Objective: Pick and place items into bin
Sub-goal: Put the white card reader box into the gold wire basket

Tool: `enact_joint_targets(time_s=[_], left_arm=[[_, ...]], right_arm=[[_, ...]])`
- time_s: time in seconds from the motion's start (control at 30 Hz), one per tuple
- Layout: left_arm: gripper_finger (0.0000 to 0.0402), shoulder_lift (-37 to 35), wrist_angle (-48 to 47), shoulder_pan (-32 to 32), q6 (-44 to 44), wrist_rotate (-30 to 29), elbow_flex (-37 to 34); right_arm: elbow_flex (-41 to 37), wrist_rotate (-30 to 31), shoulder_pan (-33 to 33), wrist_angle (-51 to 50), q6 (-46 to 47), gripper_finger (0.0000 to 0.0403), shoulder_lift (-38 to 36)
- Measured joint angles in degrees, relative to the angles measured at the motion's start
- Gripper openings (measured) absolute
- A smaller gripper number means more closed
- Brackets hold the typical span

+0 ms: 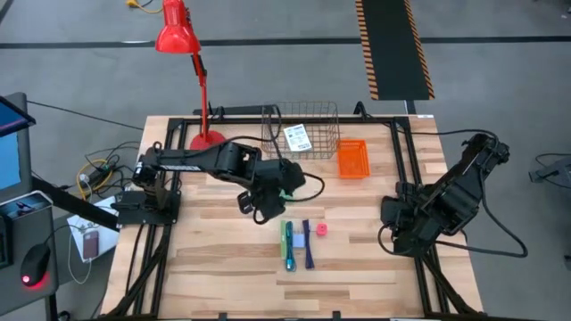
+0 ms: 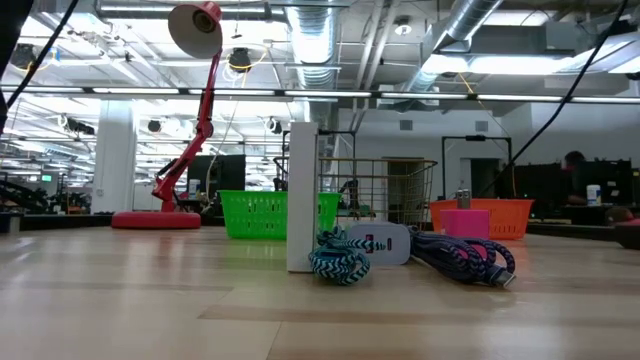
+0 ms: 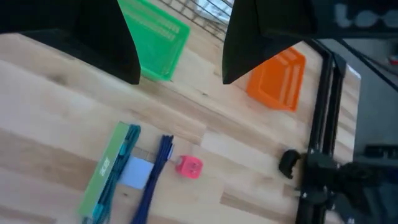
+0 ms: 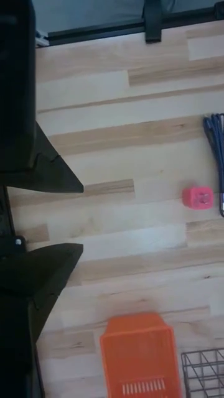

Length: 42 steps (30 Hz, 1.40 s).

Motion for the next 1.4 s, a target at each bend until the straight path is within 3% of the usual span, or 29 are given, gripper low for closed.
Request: enact_joint_targets(time_s=[0.23,1.03,1.4], left_arm=[[0.0217,4.3,-0.9,1.0,3.2,-0.1,0.0],[0.0217,6.6,-3.0,0.1,-5.8,-2.3,-0.1],[0.0217,6.6,-0.8,0.1,-18.3,-1.4,-0.1]], right_arm=[[0.0,0.0,0.0,0.0,0.0,0.0138,0.0],[0.0,0.0,0.1,0.0,0.0,0.0138,0.0],[0.0,-0.1,0.1,0.0,0.0,0.0139,0.0]])
